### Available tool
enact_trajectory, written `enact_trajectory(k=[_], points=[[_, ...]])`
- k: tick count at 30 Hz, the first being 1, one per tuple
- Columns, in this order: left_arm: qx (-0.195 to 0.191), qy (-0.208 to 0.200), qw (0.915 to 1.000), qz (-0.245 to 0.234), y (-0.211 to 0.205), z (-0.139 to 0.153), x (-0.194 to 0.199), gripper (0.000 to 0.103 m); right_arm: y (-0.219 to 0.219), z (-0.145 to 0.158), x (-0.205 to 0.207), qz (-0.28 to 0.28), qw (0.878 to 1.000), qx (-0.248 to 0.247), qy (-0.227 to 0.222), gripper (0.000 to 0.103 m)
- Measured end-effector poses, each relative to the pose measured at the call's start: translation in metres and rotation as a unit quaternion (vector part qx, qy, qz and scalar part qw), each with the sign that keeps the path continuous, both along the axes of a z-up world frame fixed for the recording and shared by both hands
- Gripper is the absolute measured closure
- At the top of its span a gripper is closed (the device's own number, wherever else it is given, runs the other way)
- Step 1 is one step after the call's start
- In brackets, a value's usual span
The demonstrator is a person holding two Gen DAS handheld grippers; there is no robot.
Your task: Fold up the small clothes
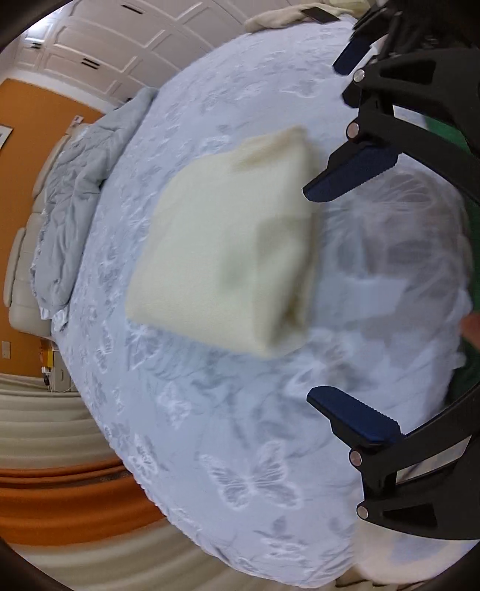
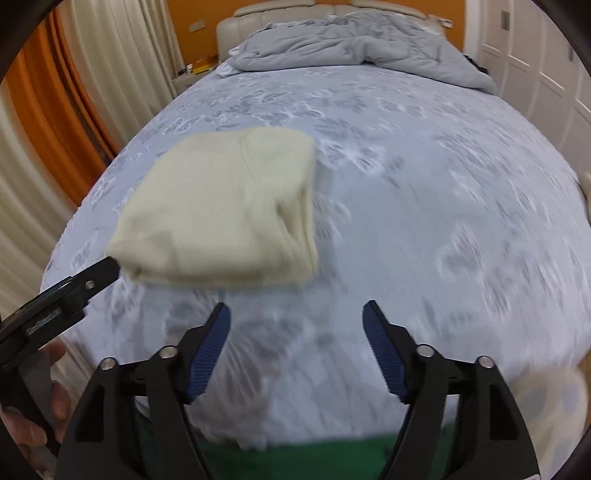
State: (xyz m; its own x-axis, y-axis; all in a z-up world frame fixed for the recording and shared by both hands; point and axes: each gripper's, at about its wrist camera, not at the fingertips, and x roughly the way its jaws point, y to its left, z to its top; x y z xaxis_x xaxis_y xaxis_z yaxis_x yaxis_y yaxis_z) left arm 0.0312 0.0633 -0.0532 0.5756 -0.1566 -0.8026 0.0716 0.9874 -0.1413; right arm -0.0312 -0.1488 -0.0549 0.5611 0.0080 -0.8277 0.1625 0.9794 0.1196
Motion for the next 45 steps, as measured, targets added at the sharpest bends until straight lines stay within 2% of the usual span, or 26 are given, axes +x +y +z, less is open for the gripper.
enact_trajectory(k=[3,4,6,17,38,45], points=[[0.05,-0.022,0.9985,-0.011,-0.017,-0.011,-0.025,0.005,0.001,-0.018,-0.02,0.002,1.0,-0.002,0.012,0.026],[0.08,-0.025,0.9963,-0.02,-0.025,-0.016,-0.031,0.005,0.002,-0.022,-0.02,0.006,1.0,-0.005,0.019,0.026],[0.093,-0.022,0.9948,-0.035,-0.032,-0.02,-0.037,0.005,0.003,-0.027,-0.019,0.01,1.0,0.003,0.027,0.026],[0.107,-0.036,0.9934,-0.02,-0.031,-0.019,-0.052,0.005,0.021,-0.025,-0.028,0.029,0.999,-0.01,0.011,0.026],[0.116,-0.018,0.993,-0.015,-0.03,-0.029,-0.051,0.005,0.029,-0.03,-0.026,0.028,0.999,-0.008,0.019,0.026],[0.122,-0.024,0.992,-0.02,-0.033,-0.029,-0.054,0.005,0.032,-0.031,-0.025,0.029,0.999,-0.009,0.019,0.026]])
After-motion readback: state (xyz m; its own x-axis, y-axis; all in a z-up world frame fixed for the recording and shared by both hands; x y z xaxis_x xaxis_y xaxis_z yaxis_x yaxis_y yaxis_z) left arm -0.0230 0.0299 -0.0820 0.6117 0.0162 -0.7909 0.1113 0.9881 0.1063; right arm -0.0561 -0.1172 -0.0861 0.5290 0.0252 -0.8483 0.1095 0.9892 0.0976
